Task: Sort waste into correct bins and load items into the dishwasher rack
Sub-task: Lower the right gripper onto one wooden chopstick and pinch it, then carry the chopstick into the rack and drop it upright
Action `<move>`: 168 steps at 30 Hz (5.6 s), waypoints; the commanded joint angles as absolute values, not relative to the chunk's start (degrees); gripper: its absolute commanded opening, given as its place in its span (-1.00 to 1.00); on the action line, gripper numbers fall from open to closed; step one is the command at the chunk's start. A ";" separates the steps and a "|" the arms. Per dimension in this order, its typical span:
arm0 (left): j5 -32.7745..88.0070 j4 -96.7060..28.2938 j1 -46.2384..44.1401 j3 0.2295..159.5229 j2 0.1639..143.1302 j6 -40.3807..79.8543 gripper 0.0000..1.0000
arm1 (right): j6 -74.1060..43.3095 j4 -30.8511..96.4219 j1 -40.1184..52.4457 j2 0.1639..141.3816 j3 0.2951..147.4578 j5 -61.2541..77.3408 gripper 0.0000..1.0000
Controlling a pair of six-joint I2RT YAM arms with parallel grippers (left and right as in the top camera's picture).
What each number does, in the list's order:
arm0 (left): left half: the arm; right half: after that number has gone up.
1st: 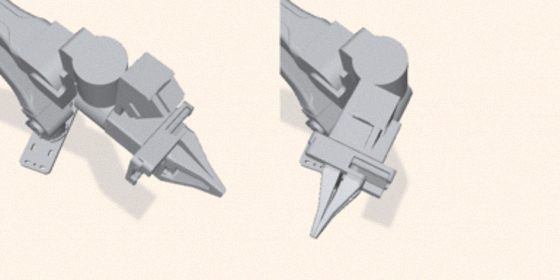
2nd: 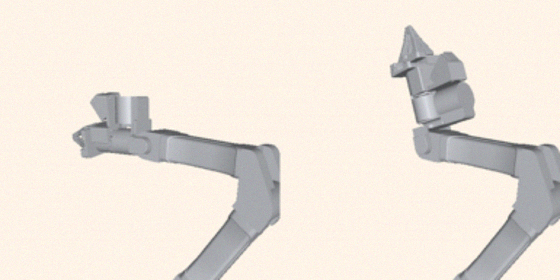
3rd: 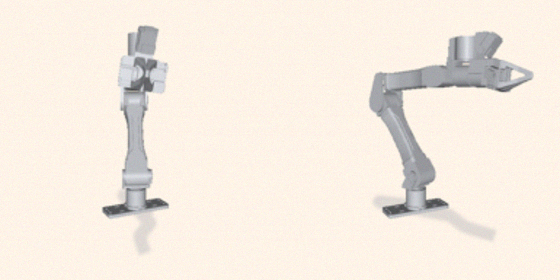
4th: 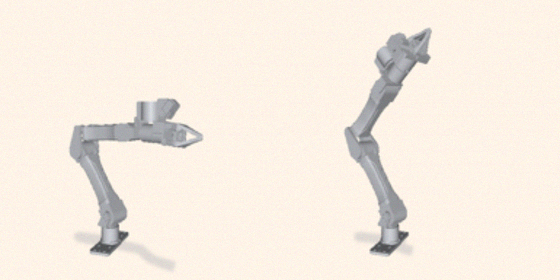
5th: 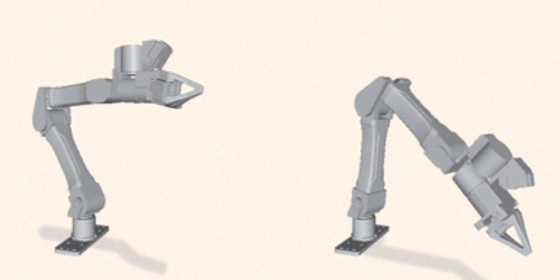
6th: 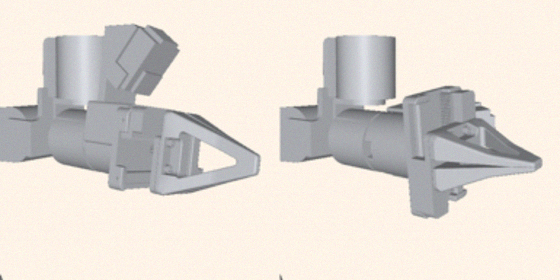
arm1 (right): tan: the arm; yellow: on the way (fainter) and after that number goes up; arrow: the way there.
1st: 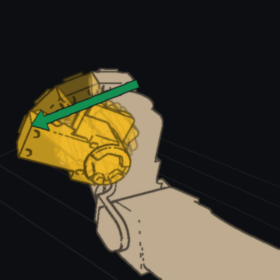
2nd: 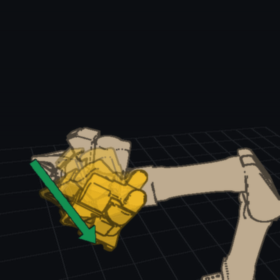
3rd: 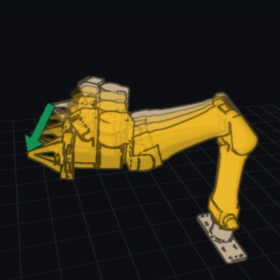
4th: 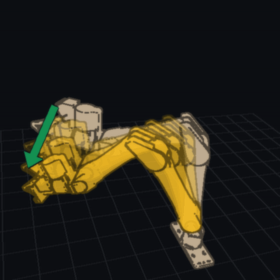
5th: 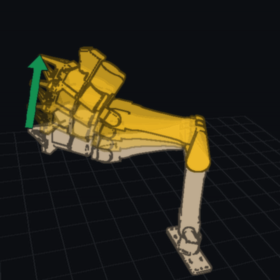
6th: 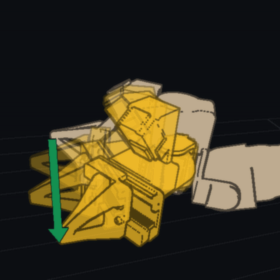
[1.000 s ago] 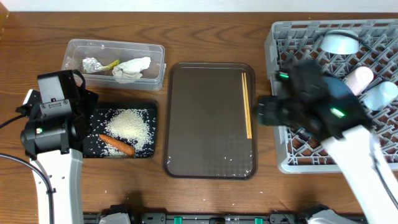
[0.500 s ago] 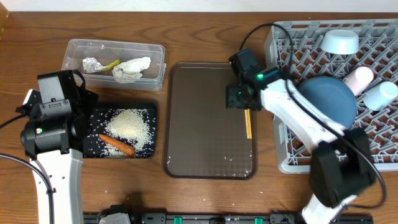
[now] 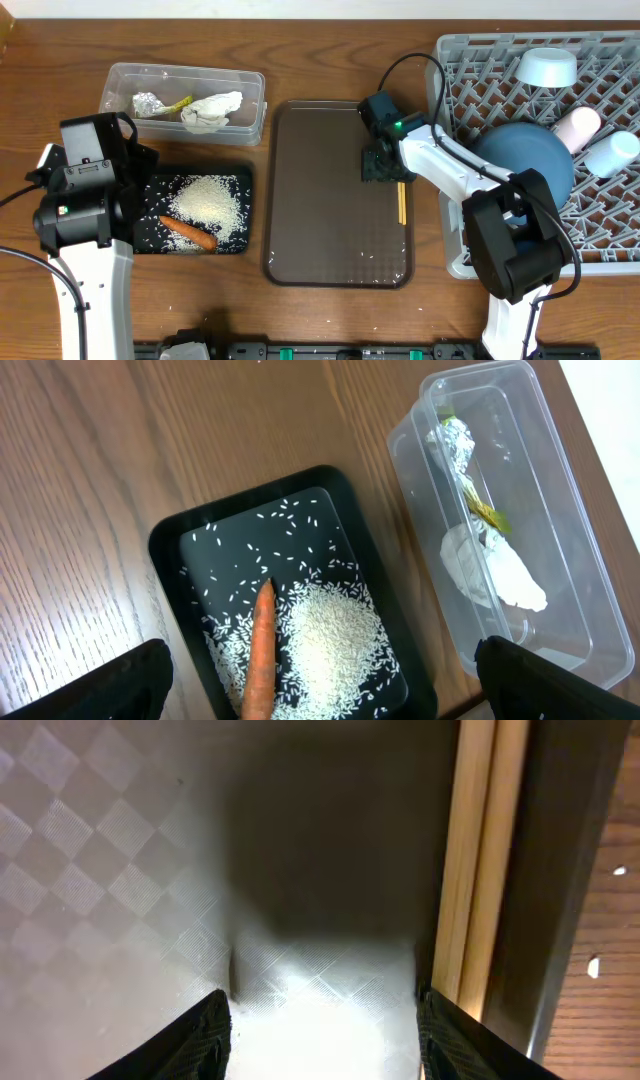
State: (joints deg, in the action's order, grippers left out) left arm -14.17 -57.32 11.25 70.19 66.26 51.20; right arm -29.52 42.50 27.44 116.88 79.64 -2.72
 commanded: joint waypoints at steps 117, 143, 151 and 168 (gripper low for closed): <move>-15.53 -57.63 11.51 70.30 66.24 51.09 0.98 | -37.23 40.47 27.73 117.23 75.42 -1.91 -0.83; -15.55 -57.63 11.51 70.30 66.24 51.09 0.98 | -10.39 47.55 11.49 92.23 80.97 3.25 -0.98; -15.53 -57.63 11.51 70.30 66.24 51.09 0.98 | -2.48 48.29 4.97 92.40 80.79 3.88 -0.98; -15.53 -57.63 11.51 70.30 66.24 51.09 0.97 | -3.66 47.20 4.58 99.18 80.79 2.66 -0.06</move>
State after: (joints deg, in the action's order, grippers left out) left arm -14.17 -57.32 11.25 70.19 66.26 51.20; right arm -3.01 47.22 4.75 99.39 80.49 2.92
